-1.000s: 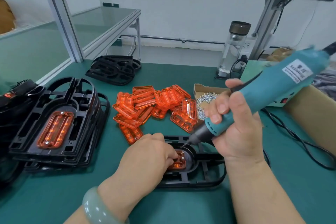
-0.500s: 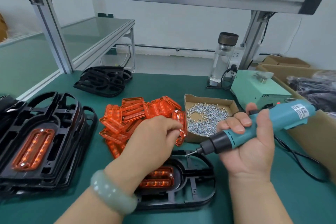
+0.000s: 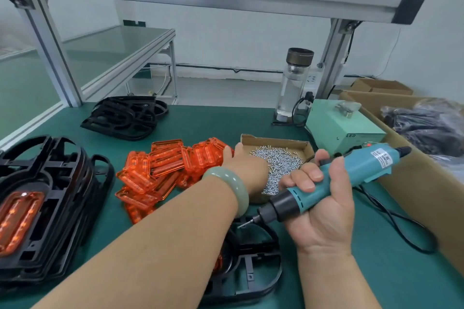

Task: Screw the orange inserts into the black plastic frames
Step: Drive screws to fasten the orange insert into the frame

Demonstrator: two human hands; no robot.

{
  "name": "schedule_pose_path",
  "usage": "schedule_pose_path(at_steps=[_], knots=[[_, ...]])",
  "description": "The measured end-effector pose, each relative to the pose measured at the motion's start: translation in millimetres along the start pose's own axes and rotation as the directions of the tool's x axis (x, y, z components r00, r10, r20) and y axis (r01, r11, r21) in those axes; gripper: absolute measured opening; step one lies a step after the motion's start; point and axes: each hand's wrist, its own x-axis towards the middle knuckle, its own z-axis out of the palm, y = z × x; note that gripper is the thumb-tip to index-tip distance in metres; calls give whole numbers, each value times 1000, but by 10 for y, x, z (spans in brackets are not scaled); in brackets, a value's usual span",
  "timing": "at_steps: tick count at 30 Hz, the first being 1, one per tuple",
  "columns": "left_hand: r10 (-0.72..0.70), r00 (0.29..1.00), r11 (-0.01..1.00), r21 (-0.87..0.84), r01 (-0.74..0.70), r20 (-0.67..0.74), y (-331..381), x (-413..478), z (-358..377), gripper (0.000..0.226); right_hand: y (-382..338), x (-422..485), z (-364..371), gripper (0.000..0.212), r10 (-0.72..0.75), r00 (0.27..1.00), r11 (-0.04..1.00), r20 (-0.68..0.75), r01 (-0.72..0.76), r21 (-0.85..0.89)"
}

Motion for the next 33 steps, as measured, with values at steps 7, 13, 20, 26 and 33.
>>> schedule_pose_path(at_steps=[7, 13, 20, 26, 33], knots=[[95, 928, 988, 150, -42, -360, 83, -66, 1, 12, 4, 0, 47, 53, 30, 999, 997, 28, -32, 69], [-13, 888, 987, -146, -61, -460, -11, -85, 46, 16, 5, 1, 3, 19, 23, 999, 999, -33, -22, 30], [-70, 900, 878, -455, -149, -429, -53, -125, 4, 22, 5, 17, 5, 37, 39, 999, 999, -16, -39, 37], [-135, 898, 782, -602, -164, -419, -88, -149, -7, 32, -2, 41, -8, 50, 45, 999, 995, -11, -44, 84], [-212, 881, 668, -720, -186, -424, -108, -152, -29, 6, -4, 53, -2, 34, 53, 997, 997, -60, -49, 56]])
